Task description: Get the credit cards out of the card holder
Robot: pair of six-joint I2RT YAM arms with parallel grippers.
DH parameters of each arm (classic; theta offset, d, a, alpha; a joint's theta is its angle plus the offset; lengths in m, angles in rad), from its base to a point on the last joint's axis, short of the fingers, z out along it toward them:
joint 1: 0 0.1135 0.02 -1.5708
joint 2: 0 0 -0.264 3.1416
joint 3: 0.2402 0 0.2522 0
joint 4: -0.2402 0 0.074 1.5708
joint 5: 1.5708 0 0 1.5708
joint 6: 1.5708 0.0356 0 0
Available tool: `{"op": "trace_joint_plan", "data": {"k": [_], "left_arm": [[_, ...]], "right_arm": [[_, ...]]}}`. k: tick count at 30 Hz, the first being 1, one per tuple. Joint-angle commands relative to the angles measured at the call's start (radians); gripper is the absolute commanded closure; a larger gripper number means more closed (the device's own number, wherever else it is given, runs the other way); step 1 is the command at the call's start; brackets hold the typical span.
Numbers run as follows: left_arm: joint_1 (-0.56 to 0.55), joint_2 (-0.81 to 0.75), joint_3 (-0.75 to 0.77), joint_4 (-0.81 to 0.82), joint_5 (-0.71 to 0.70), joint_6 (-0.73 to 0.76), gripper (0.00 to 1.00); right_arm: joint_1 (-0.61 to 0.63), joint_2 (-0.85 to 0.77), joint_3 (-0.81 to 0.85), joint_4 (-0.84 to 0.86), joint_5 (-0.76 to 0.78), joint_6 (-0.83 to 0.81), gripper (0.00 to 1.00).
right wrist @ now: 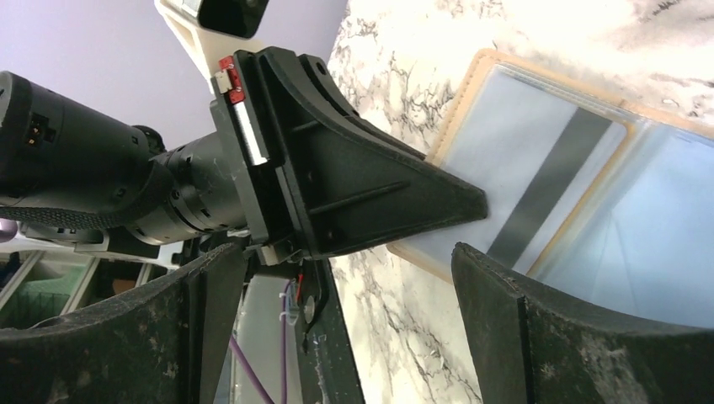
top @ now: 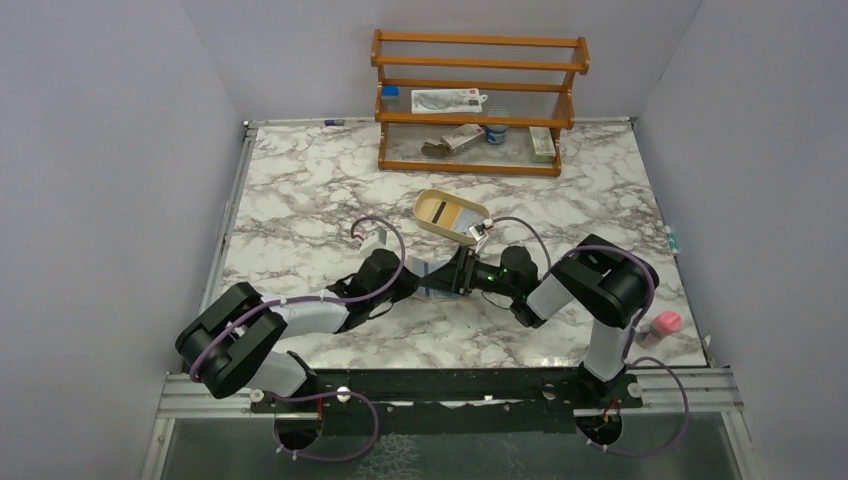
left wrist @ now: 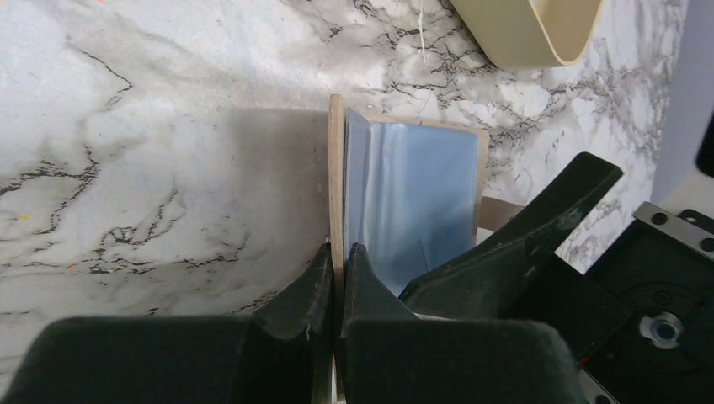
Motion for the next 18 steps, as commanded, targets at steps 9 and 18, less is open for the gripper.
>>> {"op": "trace_joint_plan", "data": {"k": [9, 18], "left_arm": [[0.039, -0.059, -0.160, 0.001, 0.013, 0.049, 0.91], [0.164, -0.059, -0.176, 0.014, 0.183, 0.122, 0.32]], "right_arm": [[0.005, 0.197, -0.050, 0.308, -0.016, 0.102, 0.04], [0.005, 0.169, -0.052, 0.213, -0.002, 0.060, 0.04]]}}
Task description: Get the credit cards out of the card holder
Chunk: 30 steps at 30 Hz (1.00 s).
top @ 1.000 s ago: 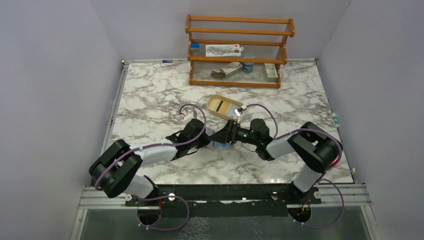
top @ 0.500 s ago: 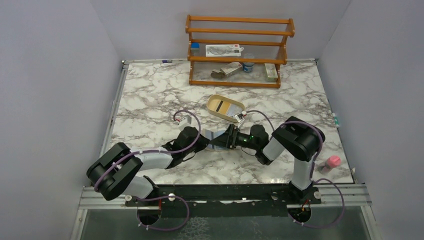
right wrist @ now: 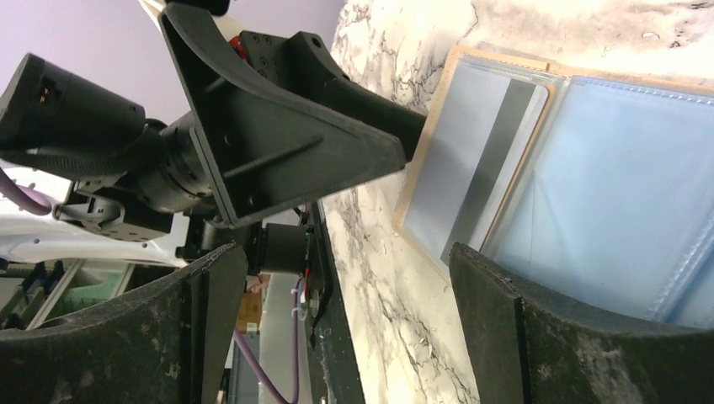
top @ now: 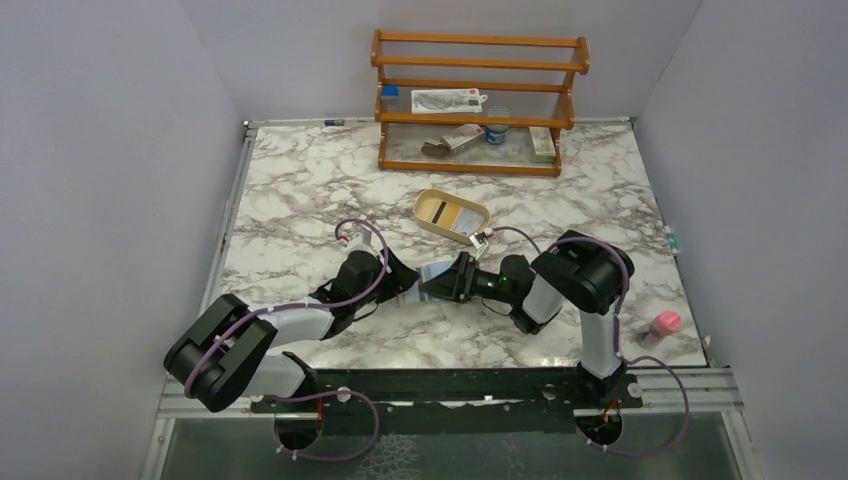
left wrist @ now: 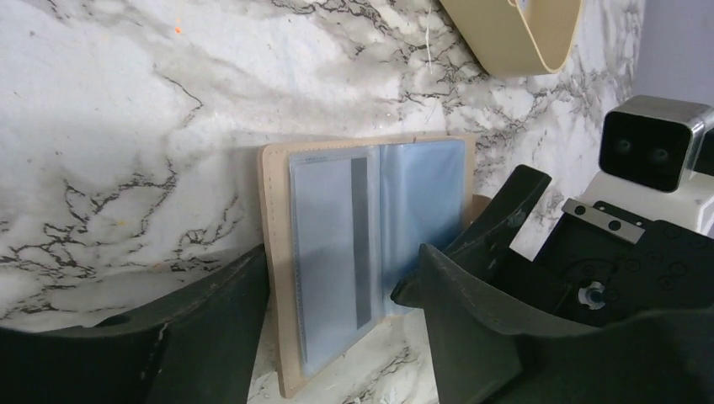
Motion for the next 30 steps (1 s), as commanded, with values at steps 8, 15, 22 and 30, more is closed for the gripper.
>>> {"op": "trace_joint_plan", "data": {"k": [8, 15, 22, 30], "left_arm": [[0.120, -0.013, -0.082, -0.083, 0.139, 0.065, 0.28], [0.139, -0.005, -0.129, 0.038, 0.190, 0.006, 0.41], [0.140, 0.025, -0.129, 0.077, 0.207, -0.007, 0.45], [0.149, 0.082, -0.133, 0.205, 0.283, -0.075, 0.48]], "right_arm": [[0.003, 0.002, -0.018, -0.008, -0.003, -0.043, 0.04], [0.002, 0.004, -0.021, -0.008, -0.005, -0.043, 0.04], [0.003, 0.007, -0.024, 0.002, -0.009, -0.042, 0.04], [0.003, 0.006, -0.030, 0.009, -0.009, -0.042, 0.04]]}}
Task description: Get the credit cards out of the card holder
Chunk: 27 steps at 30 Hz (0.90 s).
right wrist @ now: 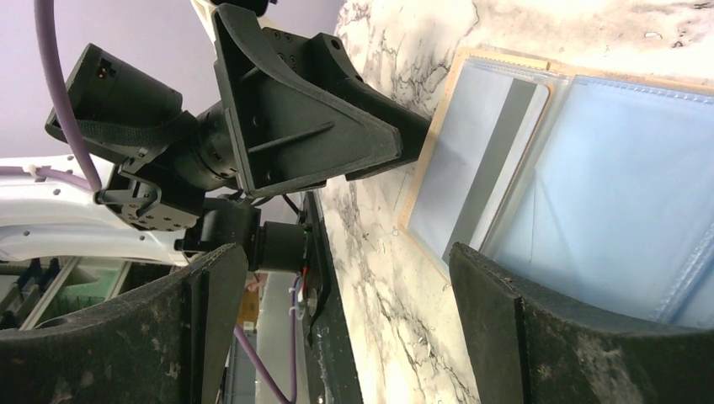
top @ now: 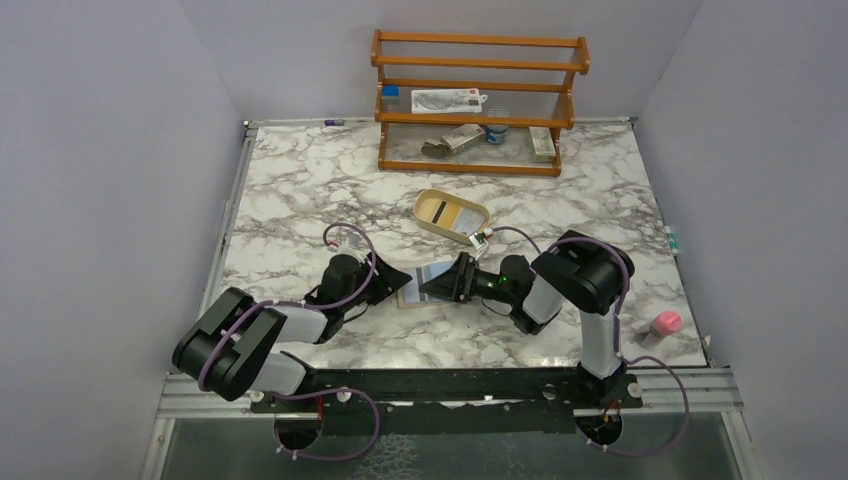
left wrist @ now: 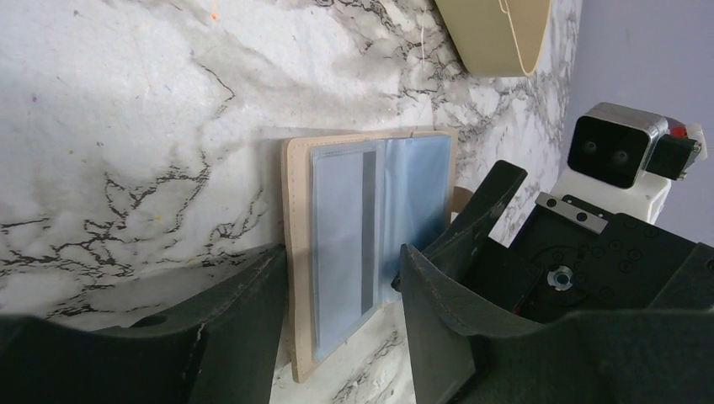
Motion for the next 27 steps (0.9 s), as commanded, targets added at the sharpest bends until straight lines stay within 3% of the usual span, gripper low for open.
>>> {"op": "trace_joint_plan", "data": {"k": [1, 7, 13, 27], "left_arm": [[0.009, 0.028, -0.038, -0.013, 0.062, -0.038, 0.48], [0.044, -0.070, -0.096, -0.010, 0.036, -0.064, 0.60], [0.044, -0.043, -0.096, 0.025, 0.064, -0.063, 0.77], [0.044, 0.003, -0.115, 0.127, 0.087, -0.076, 0.79]], "right_arm": [[0.003, 0.008, -0.030, 0.011, -0.009, -0.030, 0.04], [0.003, 0.015, -0.031, 0.030, -0.015, -0.028, 0.05], [0.003, 0.050, -0.031, 0.085, -0.024, -0.001, 0.05], [0.002, 0.049, -0.032, 0.086, -0.028, -0.001, 0.05]]}}
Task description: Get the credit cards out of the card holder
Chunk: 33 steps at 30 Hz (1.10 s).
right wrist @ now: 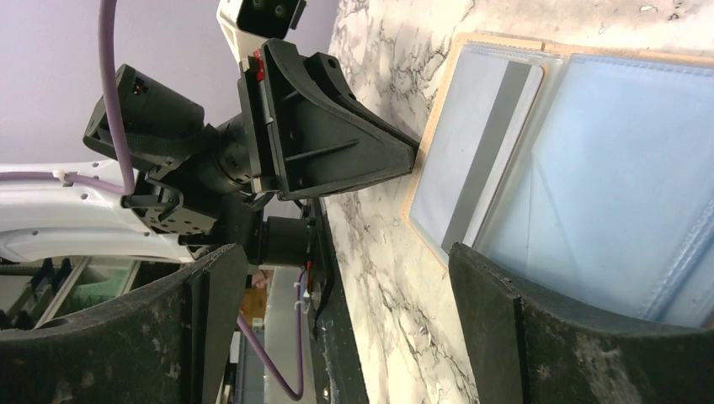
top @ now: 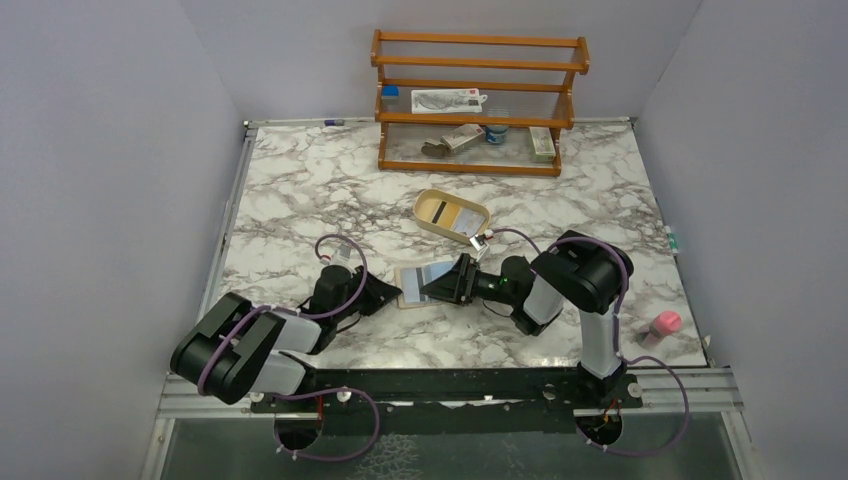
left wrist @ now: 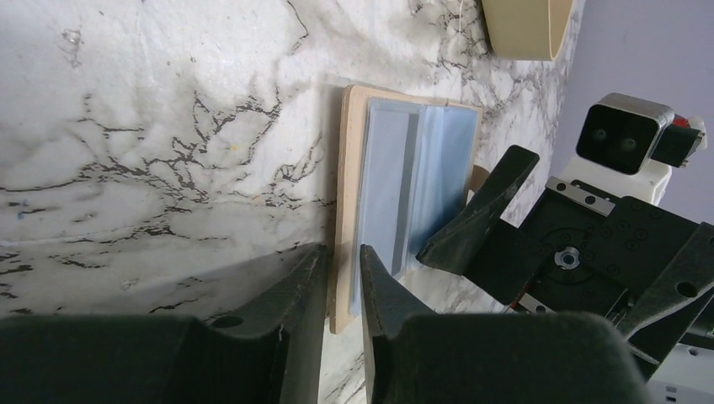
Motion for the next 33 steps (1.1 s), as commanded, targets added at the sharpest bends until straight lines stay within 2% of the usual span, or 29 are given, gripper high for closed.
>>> {"op": "trace_joint_plan", "data": {"k": [1, 9, 14, 21, 24, 29, 33], "left_arm": [[0.004, 0.019, -0.017, 0.069, 0.035, -0.007, 0.79], [0.004, 0.105, -0.027, 0.186, 0.078, -0.028, 0.83], [0.004, 0.145, -0.030, 0.251, 0.091, -0.045, 1.00], [0.004, 0.132, -0.046, 0.268, 0.087, -0.045, 1.00], [0.004, 0.131, -0.050, 0.269, 0.091, -0.037, 1.00], [0.004, 0.154, -0.048, 0.269, 0.099, -0.027, 1.00], [0.004, 0.181, -0.032, 0.269, 0.107, -0.017, 1.00]], "right_arm": [[0.003, 0.043, -0.020, 0.078, -0.023, -0.021, 0.05], [0.002, 0.042, -0.023, 0.080, -0.023, -0.021, 0.05], [0.003, 0.046, -0.021, 0.079, -0.023, -0.020, 0.05], [0.003, 0.041, -0.010, 0.064, -0.029, -0.028, 0.05], [0.003, -0.014, -0.021, -0.026, 0.016, -0.060, 0.00], [0.004, -0.188, 0.012, -0.399, 0.117, -0.186, 0.00], [0.003, -0.218, 0.045, -0.492, 0.133, -0.227, 0.00]]}}
